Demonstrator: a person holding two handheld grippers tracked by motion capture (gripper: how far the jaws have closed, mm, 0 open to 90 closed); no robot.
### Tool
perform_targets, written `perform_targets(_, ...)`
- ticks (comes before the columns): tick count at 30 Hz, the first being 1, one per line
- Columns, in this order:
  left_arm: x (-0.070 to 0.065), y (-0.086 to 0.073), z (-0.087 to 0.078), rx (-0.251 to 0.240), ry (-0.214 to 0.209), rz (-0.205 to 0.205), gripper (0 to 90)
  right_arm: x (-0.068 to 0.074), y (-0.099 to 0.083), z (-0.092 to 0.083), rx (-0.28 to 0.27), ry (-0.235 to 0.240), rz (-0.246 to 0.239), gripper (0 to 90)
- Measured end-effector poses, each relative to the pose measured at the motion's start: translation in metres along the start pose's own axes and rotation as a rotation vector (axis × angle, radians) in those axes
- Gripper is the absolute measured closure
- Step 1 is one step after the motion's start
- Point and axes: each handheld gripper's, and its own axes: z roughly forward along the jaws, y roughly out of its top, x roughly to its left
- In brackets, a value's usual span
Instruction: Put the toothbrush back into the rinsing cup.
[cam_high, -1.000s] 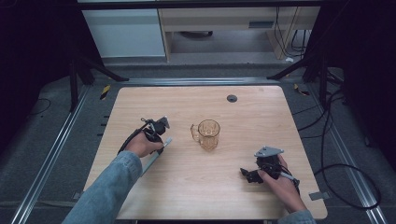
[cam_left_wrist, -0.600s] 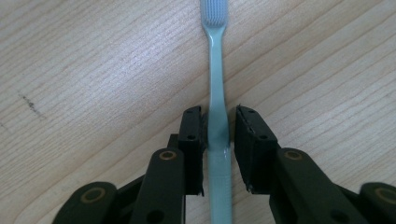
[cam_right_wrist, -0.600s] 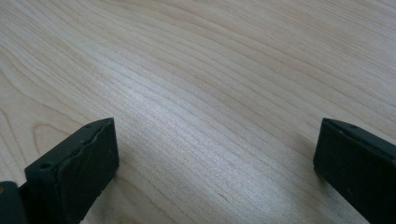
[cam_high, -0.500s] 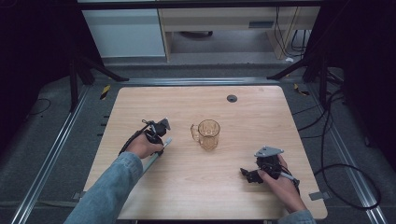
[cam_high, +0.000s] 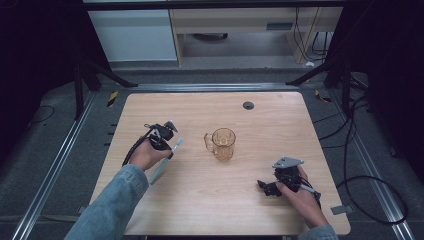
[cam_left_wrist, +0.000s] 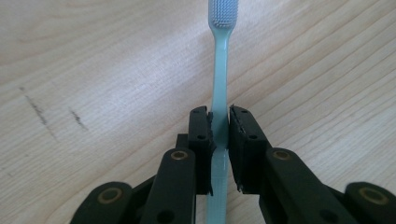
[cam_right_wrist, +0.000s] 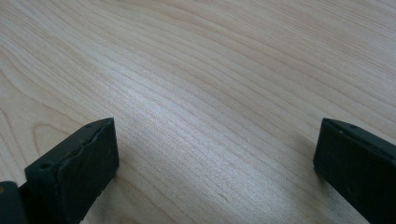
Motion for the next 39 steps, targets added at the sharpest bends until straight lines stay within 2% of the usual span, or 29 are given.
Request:
perform_targets(5, 0.007, -0.003, -0.017, -0.099, -0.023, -0.022, 79.0, 0.000, 0.000, 0.000, -0.001, 0.000, -0.002, 0.4)
perform_targets(10, 0.011, -0.001, -0.028, -0.161, -0.036, -0.036, 79.0, 0.000, 0.000, 0.000, -0.001, -0.001, -0.003, 0.4)
perform_targets(11, 0.011, -0.001, -0.028, -0.161, -0.036, -0.036, 79.0, 0.000, 0.000, 0.000, -0.001, -0.001, -0.003, 0.4)
perform_targets(12, 0.012, 0.000, -0.032, -0.190, -0.045, -0.043, 79.0, 0.000, 0.000, 0.000, -0.001, -0.001, -0.003, 0.4)
perform_targets(20, 0.008, 0.004, -0.039, -0.276, -0.059, -0.055, 79.0, 0.000, 0.000, 0.000, -0.003, -0.005, -0.005, 0.7)
perform_targets(26, 0.006, 0.010, -0.046, -0.388, -0.073, -0.083, 79.0, 0.000, 0.000, 0.000, -0.002, -0.005, -0.005, 0.7)
perform_targets(28, 0.004, 0.012, -0.048, -0.417, -0.082, -0.080, 79.0, 0.000, 0.000, 0.000, -0.003, -0.005, -0.005, 0.6)
perform_targets(32, -0.002, 0.014, -0.055, -0.481, -0.063, -0.059, 79.0, 0.000, 0.000, 0.000, -0.003, -0.005, -0.005, 0.6)
perform_targets(34, -0.004, 0.014, -0.058, -0.525, -0.050, -0.063, 79.0, 0.000, 0.000, 0.000, -0.002, -0.005, -0.005, 0.6)
perform_targets(35, -0.004, 0.014, -0.058, -0.525, -0.050, -0.063, 79.0, 0.000, 0.000, 0.000, -0.003, -0.005, -0.004, 0.6)
perform_targets(36, -0.005, 0.015, -0.059, -0.564, -0.029, -0.077, 79.0, 0.001, 0.000, 0.000, -0.002, -0.007, -0.001, 0.7)
perform_targets(39, -0.005, 0.017, -0.057, -0.580, -0.021, -0.088, 79.0, 0.001, 0.000, 0.000, -0.002, -0.011, 0.002, 0.6)
